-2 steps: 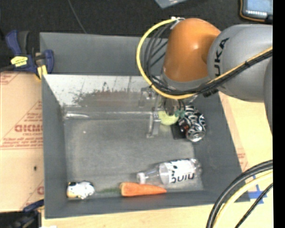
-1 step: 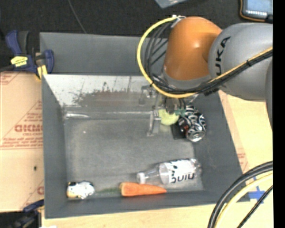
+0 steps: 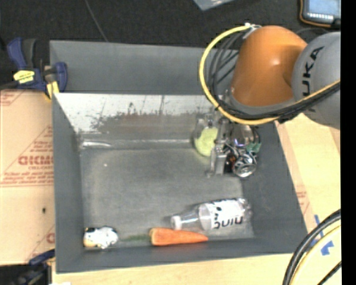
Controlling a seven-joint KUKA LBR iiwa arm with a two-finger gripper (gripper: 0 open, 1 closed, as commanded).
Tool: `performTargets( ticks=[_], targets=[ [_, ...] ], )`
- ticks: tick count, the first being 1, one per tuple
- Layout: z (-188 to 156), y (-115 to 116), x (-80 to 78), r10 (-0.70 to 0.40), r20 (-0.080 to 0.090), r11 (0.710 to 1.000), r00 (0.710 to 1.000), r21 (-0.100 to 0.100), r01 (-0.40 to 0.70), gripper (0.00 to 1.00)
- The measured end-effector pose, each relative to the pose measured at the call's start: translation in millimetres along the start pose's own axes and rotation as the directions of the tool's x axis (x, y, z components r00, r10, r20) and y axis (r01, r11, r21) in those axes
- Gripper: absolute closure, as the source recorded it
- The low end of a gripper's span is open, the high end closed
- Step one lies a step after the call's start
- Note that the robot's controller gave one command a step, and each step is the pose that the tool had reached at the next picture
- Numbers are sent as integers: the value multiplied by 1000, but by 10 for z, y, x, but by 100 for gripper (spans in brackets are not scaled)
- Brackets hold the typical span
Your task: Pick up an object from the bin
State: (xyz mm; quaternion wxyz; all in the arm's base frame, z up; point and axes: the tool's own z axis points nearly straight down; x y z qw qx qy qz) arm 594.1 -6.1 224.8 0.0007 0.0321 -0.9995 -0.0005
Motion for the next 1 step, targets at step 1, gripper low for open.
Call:
performTargets(
  ticks=[1],
  targets=[
    [25, -241, -134, 72, 10, 997, 997, 5, -72, 0]
  ],
)
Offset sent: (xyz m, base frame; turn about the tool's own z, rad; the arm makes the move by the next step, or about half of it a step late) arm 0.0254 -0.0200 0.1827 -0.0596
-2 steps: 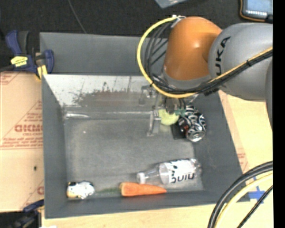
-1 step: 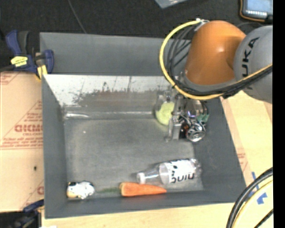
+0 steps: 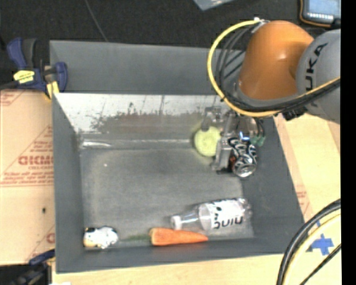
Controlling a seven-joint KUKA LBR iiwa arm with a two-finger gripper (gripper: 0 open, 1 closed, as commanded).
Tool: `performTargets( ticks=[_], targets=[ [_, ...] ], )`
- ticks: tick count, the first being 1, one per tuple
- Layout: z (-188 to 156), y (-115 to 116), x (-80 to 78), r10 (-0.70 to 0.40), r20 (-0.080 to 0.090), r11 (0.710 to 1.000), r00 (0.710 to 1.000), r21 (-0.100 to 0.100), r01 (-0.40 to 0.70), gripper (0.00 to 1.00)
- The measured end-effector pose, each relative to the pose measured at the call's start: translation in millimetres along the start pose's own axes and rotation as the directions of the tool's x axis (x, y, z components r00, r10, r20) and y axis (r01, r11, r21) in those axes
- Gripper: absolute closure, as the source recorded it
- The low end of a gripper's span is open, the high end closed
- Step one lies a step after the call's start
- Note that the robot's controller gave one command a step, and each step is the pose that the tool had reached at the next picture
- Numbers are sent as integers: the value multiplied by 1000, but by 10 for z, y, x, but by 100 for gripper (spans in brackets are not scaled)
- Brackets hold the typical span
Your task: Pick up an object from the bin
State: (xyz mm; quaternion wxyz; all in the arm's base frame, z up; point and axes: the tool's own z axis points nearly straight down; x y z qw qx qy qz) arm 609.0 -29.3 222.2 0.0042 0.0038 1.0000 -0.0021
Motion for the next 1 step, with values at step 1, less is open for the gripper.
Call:
performTargets(
  ticks=[1],
  targets=[
    [-434, 69, -56, 263, -12, 965, 965, -2, -263, 0]
  ],
)
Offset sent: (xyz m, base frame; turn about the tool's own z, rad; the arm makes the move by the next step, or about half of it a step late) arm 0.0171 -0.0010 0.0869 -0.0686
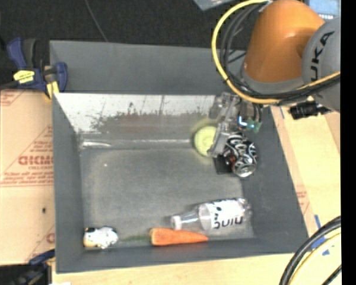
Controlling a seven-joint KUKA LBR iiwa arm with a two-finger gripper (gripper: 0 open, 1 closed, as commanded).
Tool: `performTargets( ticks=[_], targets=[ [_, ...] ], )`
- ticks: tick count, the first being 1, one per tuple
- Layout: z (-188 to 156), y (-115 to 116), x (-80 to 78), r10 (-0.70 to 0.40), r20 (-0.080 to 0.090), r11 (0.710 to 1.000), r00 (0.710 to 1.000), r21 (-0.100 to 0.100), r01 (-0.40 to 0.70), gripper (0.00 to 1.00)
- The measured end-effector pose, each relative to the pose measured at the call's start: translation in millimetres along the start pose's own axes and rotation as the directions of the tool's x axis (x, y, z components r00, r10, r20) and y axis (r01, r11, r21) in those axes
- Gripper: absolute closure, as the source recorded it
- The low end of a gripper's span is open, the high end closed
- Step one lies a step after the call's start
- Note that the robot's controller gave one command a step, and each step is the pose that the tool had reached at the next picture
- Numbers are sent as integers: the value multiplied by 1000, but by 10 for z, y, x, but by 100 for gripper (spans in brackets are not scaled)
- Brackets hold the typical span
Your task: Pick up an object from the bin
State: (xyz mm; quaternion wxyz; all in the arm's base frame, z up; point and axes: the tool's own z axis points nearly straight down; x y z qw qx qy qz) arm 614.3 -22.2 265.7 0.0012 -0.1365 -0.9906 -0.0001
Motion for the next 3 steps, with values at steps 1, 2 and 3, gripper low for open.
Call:
performTargets(
  ticks=[1, 2, 3],
  targets=[
    [-304, -20, -83, -177, 14, 984, 984, 3, 177, 0],
    [-631, -38, -58, -318, 8, 948, 948, 3, 318, 0],
    [-759, -77, -118, -174, 18, 985, 985, 1, 174, 0]
  ],
)
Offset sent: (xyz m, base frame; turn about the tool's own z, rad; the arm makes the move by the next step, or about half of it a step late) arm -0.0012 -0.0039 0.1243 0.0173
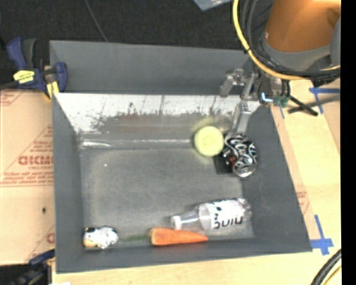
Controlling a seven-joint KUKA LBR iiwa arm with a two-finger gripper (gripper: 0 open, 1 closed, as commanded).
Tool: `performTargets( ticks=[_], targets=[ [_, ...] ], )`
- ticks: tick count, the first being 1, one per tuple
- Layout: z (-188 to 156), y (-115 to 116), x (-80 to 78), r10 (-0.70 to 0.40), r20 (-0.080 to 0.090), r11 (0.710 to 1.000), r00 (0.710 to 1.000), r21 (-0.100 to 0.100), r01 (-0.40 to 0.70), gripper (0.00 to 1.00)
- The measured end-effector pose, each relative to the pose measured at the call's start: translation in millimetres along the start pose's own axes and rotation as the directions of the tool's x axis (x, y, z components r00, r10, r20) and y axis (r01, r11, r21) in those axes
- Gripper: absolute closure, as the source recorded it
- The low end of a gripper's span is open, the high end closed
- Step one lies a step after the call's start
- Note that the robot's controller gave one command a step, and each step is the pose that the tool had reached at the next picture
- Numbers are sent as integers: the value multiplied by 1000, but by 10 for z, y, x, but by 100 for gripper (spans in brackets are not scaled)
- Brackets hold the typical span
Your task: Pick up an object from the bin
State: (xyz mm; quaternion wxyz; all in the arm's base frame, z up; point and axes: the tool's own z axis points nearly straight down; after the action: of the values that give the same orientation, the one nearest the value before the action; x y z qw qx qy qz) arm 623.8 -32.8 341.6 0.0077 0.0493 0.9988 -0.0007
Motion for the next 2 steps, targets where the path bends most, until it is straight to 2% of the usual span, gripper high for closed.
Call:
performTargets(
  ticks=[1, 2],
  targets=[
    [201, -55, 34, -189, -4, 982, 982, 1, 189, 0],
    [388, -208, 2, -360, -2, 933, 933, 1, 360, 0]
  ],
)
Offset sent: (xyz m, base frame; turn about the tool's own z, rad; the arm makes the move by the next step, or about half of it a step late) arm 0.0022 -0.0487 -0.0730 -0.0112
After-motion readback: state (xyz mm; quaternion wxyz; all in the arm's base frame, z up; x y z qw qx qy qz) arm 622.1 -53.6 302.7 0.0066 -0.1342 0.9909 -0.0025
